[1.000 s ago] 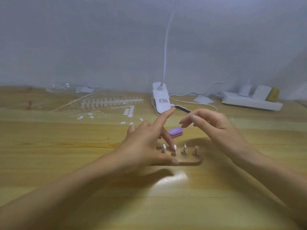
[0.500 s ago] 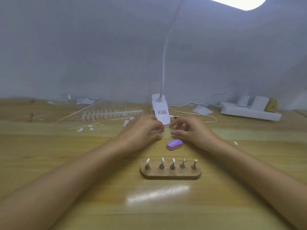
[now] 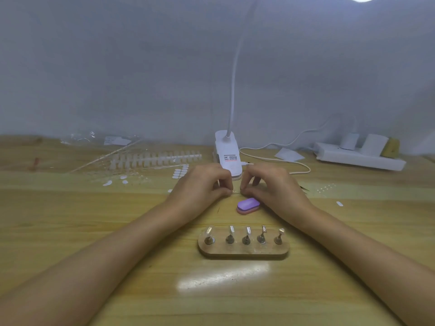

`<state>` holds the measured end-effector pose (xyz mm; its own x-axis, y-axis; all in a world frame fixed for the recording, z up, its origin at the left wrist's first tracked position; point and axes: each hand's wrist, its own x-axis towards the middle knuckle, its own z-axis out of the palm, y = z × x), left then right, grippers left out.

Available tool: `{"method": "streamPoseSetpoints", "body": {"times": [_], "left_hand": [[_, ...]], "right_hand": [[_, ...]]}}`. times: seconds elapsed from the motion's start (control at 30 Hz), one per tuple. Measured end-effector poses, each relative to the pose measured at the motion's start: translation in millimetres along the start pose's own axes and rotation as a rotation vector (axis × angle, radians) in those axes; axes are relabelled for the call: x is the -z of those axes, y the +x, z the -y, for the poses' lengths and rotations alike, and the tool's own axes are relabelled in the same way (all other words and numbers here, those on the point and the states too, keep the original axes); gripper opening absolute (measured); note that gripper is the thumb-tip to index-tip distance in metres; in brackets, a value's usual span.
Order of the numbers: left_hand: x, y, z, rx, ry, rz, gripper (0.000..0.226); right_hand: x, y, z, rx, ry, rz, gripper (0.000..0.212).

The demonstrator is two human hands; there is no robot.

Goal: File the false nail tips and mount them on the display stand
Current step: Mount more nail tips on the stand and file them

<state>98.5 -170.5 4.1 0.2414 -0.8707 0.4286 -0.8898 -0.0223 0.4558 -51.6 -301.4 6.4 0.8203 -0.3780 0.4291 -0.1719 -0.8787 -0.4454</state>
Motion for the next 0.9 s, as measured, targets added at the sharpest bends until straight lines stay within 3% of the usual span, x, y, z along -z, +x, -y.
{"method": "streamPoseSetpoints", "body": {"times": [0.17,0.27,0.43,0.5,0.6,0.73,0.8,0.87,0.9], "left_hand": [[4,3,4,0.186,-0.152,0.032,0.007],[5,5,0,0.255,-0.150,0.081,0.008],[12,5,-4,0.348,-0.450,0.120,0.020],[14,4,-7,0.337,-0.501,0.133,0.021],[13,4,-7,0.199,-0.248,0.041,0.017],[20,-3,-7,-0.377,0.375,-0.332,0.012],[22,-4,-6,-0.595,0.574,-0.417,0.015],[19,-5,-8,-0.616,0.624,-0.411,0.018],[17,-5,-9,-0.532,0.553,-0.368,0.015]], "right_hand": [[5,0,1,0.086,0.085,-0.054,0.007],[7,0,2,0.159,0.015,-0.122,0.009],[13,1,4,0.566,-0.493,-0.425,0.019],[12,0,7,0.603,-0.634,-0.500,0.023],[9,-5,10,0.447,-0.549,-0.429,0.017],[17,-1,12,0.076,0.013,-0.085,0.010],[20,1,16,-0.117,0.310,0.130,0.013],[19,-1,18,-0.264,0.474,0.235,0.012],[17,-2,19,-0.295,0.519,0.221,0.013]]}}
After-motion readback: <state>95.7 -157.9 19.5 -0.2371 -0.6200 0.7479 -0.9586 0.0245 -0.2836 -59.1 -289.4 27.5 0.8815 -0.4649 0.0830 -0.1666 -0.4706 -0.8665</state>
